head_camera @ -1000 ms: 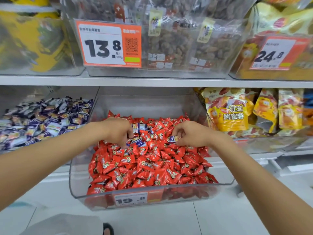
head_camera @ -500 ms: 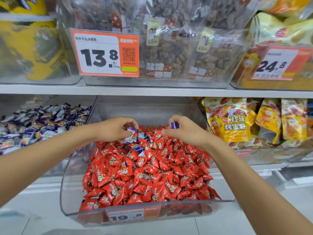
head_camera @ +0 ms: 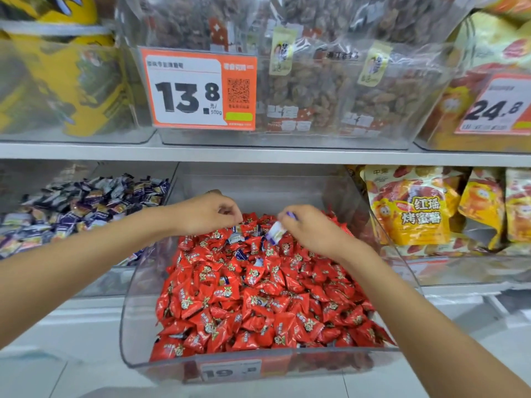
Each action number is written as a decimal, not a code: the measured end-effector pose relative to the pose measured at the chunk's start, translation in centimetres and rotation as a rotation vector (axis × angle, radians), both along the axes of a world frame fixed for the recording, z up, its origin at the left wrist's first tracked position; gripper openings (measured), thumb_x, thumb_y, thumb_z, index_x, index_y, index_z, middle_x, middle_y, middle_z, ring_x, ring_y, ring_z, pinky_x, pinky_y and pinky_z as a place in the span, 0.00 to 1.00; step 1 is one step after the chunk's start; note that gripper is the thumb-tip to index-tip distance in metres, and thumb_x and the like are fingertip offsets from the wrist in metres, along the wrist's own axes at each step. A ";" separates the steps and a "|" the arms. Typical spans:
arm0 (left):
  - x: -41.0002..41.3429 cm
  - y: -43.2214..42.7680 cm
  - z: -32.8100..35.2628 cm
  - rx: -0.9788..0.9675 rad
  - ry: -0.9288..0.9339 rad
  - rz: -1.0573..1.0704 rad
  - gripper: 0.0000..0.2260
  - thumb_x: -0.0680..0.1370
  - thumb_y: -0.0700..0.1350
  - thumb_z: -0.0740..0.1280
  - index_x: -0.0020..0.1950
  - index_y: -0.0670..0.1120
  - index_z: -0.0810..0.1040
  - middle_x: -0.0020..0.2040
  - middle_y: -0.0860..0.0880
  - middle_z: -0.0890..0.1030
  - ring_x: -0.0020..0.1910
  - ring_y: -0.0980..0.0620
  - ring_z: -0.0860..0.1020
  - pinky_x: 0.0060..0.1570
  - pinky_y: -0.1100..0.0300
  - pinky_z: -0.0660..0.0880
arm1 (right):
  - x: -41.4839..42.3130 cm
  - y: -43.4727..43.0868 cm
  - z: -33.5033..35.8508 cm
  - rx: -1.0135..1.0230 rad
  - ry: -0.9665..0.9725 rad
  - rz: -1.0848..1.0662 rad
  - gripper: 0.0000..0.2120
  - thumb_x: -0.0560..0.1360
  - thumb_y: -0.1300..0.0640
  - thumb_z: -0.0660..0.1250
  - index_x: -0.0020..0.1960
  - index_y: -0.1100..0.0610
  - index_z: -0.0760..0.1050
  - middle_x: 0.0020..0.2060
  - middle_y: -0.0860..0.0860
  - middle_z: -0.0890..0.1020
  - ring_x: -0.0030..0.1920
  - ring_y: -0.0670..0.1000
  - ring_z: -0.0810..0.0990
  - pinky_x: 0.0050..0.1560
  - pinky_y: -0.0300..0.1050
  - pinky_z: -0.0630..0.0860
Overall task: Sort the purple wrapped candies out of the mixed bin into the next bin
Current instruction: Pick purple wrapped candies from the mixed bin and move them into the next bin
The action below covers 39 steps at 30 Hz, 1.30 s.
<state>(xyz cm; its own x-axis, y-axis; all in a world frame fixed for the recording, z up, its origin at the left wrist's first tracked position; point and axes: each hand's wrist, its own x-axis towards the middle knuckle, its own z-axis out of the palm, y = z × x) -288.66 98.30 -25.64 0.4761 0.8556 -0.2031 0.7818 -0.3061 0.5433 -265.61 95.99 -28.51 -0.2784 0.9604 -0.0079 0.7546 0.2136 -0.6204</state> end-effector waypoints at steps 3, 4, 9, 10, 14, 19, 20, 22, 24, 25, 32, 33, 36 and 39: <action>1.8 0.1 -0.6 -0.010 0.010 -0.082 0.05 0.77 0.50 0.70 0.49 0.52 0.83 0.46 0.58 0.77 0.43 0.63 0.75 0.41 0.74 0.68 | 2.1 -0.5 1.2 -0.055 0.284 -0.129 0.16 0.83 0.54 0.57 0.40 0.62 0.69 0.31 0.58 0.74 0.31 0.55 0.77 0.34 0.51 0.74; 2.6 0.0 -0.9 -0.061 -0.004 -0.102 0.06 0.76 0.51 0.71 0.48 0.50 0.84 0.43 0.59 0.77 0.40 0.65 0.75 0.39 0.74 0.68 | 2.2 -0.8 1.4 -0.123 0.422 -0.153 0.14 0.83 0.54 0.58 0.42 0.61 0.69 0.32 0.57 0.75 0.33 0.55 0.81 0.32 0.48 0.77; 5.5 -0.7 -3.7 -0.149 0.340 -0.201 0.20 0.73 0.58 0.72 0.40 0.40 0.81 0.32 0.50 0.74 0.32 0.51 0.70 0.30 0.62 0.63 | 1.5 -2.0 1.1 -0.286 0.624 -0.103 0.06 0.81 0.57 0.62 0.50 0.60 0.74 0.35 0.55 0.76 0.33 0.49 0.79 0.36 0.38 0.78; 5.7 -0.7 -4.2 -0.164 0.334 -0.173 0.19 0.73 0.56 0.73 0.39 0.39 0.80 0.32 0.48 0.73 0.33 0.50 0.69 0.30 0.62 0.63 | 1.6 -2.1 0.9 -0.275 0.544 -0.089 0.08 0.82 0.57 0.61 0.49 0.60 0.75 0.35 0.54 0.76 0.33 0.48 0.76 0.37 0.39 0.77; 4.0 0.4 -2.0 -0.180 -0.003 0.067 0.09 0.70 0.47 0.77 0.39 0.44 0.80 0.36 0.54 0.77 0.38 0.57 0.74 0.41 0.64 0.71 | 1.8 -2.7 0.4 -0.214 0.336 -0.055 0.20 0.82 0.45 0.57 0.35 0.55 0.65 0.30 0.50 0.66 0.32 0.50 0.66 0.37 0.44 0.68; 0.6 -0.2 2.0 -0.169 -0.126 0.078 0.09 0.74 0.46 0.73 0.46 0.46 0.74 0.40 0.52 0.78 0.36 0.57 0.72 0.38 0.62 0.65 | 1.5 -2.8 1.2 -0.243 0.468 -0.051 0.19 0.82 0.48 0.59 0.35 0.56 0.71 0.31 0.52 0.76 0.32 0.50 0.76 0.34 0.42 0.71; -0.1 -0.5 2.4 -0.155 -0.151 0.082 0.09 0.75 0.45 0.72 0.47 0.47 0.73 0.39 0.51 0.77 0.35 0.57 0.71 0.38 0.61 0.65 | 1.2 -2.7 1.2 -0.254 0.482 -0.044 0.14 0.82 0.53 0.60 0.40 0.58 0.73 0.34 0.53 0.78 0.35 0.51 0.79 0.33 0.42 0.71; -1.5 -1.2 2.7 -0.149 -0.181 0.087 0.09 0.76 0.45 0.71 0.54 0.51 0.74 0.42 0.48 0.79 0.39 0.55 0.74 0.40 0.63 0.67 | 0.4 -2.3 1.0 -0.240 0.417 -0.023 0.08 0.80 0.62 0.60 0.47 0.57 0.77 0.34 0.53 0.78 0.35 0.53 0.75 0.32 0.45 0.69; -2.4 -1.6 2.6 -0.118 -0.170 0.071 0.13 0.77 0.46 0.69 0.61 0.54 0.75 0.52 0.46 0.80 0.52 0.51 0.77 0.47 0.65 0.69 | -1.3 -1.8 0.5 -0.207 0.271 0.036 0.09 0.79 0.62 0.62 0.47 0.55 0.81 0.30 0.47 0.76 0.32 0.52 0.70 0.35 0.44 0.66; -2.5 -1.8 2.4 -0.070 -0.164 0.062 0.12 0.78 0.46 0.68 0.61 0.53 0.76 0.56 0.47 0.80 0.57 0.50 0.77 0.50 0.67 0.70 | -2.3 -1.9 0.3 -0.210 0.215 0.084 0.07 0.78 0.60 0.65 0.47 0.56 0.82 0.30 0.43 0.77 0.31 0.48 0.72 0.37 0.42 0.67; -2.6 -2.2 1.1 0.197 -0.301 0.118 0.07 0.79 0.45 0.66 0.57 0.51 0.79 0.55 0.54 0.81 0.55 0.56 0.77 0.50 0.71 0.68 | -7.0 -1.9 -2.3 -0.313 -0.031 0.339 0.17 0.75 0.48 0.72 0.58 0.56 0.77 0.47 0.43 0.79 0.47 0.39 0.77 0.49 0.37 0.72; -2.7 -2.2 1.0 0.213 -0.317 0.139 0.08 0.79 0.46 0.66 0.57 0.51 0.79 0.56 0.54 0.81 0.55 0.55 0.77 0.52 0.70 0.68 | -6.7 -1.7 -2.3 -0.337 -0.037 0.348 0.12 0.75 0.50 0.71 0.55 0.56 0.78 0.40 0.39 0.75 0.39 0.38 0.74 0.42 0.35 0.68; -2.6 -2.5 0.7 0.235 -0.366 0.174 0.08 0.79 0.46 0.66 0.57 0.50 0.79 0.55 0.56 0.80 0.54 0.58 0.77 0.54 0.67 0.69 | -5.5 -1.7 -2.5 -0.355 -0.078 0.365 0.21 0.75 0.47 0.71 0.65 0.53 0.73 0.45 0.38 0.73 0.41 0.39 0.72 0.43 0.35 0.68; -2.3 -2.7 0.6 0.246 -0.353 0.205 0.08 0.79 0.47 0.66 0.57 0.51 0.79 0.54 0.58 0.80 0.54 0.57 0.77 0.56 0.61 0.71 | -5.4 -2.0 -2.9 -0.361 -0.096 0.351 0.30 0.75 0.44 0.70 0.73 0.50 0.66 0.66 0.44 0.73 0.62 0.47 0.74 0.63 0.41 0.70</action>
